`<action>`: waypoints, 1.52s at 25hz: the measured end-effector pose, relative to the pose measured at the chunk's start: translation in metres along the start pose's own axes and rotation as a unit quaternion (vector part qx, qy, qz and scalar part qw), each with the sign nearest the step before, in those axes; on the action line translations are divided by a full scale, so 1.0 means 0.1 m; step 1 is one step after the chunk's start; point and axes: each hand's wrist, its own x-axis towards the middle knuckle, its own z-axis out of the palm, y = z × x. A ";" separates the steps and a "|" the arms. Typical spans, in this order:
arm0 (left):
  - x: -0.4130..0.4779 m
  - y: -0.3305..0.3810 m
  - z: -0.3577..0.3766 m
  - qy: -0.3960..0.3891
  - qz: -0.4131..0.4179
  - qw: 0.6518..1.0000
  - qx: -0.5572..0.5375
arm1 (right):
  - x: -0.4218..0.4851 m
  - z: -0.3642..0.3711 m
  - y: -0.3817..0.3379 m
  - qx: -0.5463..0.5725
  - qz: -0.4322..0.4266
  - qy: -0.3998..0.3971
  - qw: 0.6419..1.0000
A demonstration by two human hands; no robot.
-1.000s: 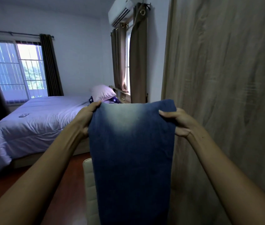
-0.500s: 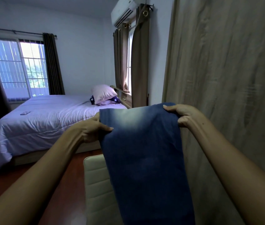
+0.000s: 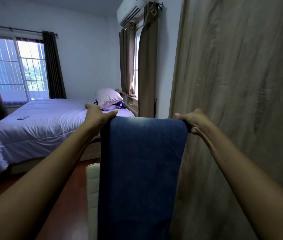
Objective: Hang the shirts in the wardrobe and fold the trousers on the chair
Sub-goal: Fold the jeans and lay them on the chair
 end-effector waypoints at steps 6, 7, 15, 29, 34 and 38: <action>-0.02 -0.10 -0.16 -0.111 -0.060 0.991 -0.050 | -0.06 0.01 0.02 -0.047 -0.007 -0.171 0.984; -0.05 -0.12 -0.17 -0.127 -0.060 0.990 -0.033 | -0.08 0.04 0.03 -0.095 -0.011 -0.187 0.978; -0.10 -0.09 -0.10 -0.079 -0.119 0.989 0.044 | -0.02 0.11 0.12 0.013 0.050 -0.103 0.993; -0.39 -0.02 -0.11 -0.229 -0.237 0.944 0.020 | -0.08 0.05 0.21 0.178 0.162 -0.110 0.964; -0.22 -0.09 0.00 -0.193 -0.272 0.924 -0.186 | -0.12 -0.02 0.22 0.084 0.084 -0.127 0.985; -0.17 -0.06 -0.03 -0.236 -0.210 0.926 -0.204 | -0.17 0.01 0.30 0.007 0.046 -0.168 0.985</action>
